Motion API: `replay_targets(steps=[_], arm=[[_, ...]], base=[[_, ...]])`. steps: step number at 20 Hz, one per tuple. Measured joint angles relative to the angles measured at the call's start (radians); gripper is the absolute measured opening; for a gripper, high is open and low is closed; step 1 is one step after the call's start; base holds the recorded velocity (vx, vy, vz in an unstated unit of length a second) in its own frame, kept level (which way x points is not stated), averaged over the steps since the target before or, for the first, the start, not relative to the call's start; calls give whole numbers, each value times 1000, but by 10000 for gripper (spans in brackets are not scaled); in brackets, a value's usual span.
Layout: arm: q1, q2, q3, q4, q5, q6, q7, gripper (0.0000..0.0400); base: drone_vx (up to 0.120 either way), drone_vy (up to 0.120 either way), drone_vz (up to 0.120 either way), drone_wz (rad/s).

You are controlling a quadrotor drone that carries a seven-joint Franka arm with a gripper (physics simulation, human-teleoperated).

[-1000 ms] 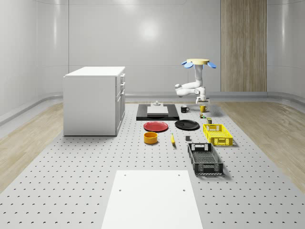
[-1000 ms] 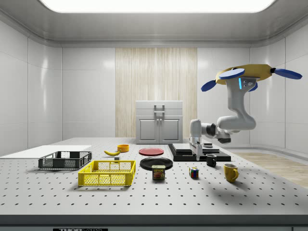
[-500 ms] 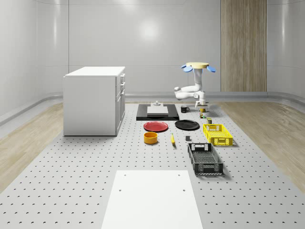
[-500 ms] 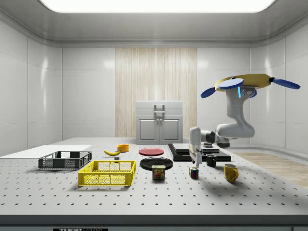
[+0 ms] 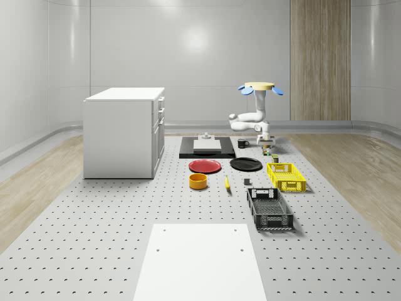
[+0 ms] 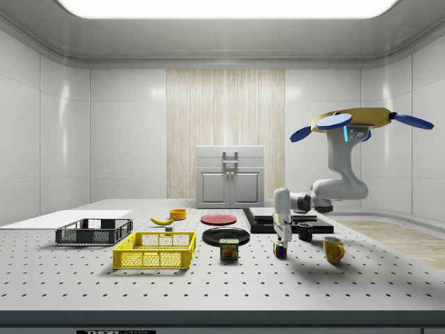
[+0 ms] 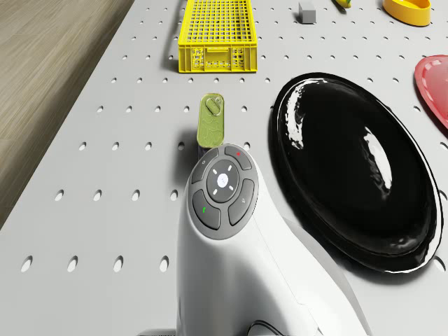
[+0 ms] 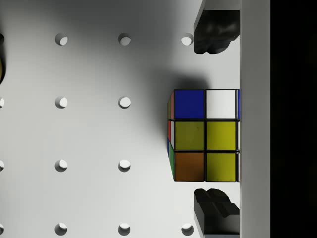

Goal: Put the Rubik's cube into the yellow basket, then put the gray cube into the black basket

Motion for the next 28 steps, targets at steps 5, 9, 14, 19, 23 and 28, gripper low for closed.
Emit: replay_targets(steps=[5, 9, 14, 19, 23, 28], arm=[[12, -18, -23, 9, -18, 27, -18, 400], [-16, -17, -15, 39, -13, 34, -18, 400], [-45, -19, -4, 65, -5, 42, -14, 400], [-58, -28, -15, 78, -12, 59, -13, 400], [-64, -35, -23, 85, -17, 71, -11, 400], [-69, -44, -25, 88, -17, 82, -9, 400]], base=[[0, 0, 0, 0], [0, 0, 0, 0], [0, 0, 0, 0], [0, 0, 0, 0], [0, 0, 0, 0], [0, 0, 0, 0]])
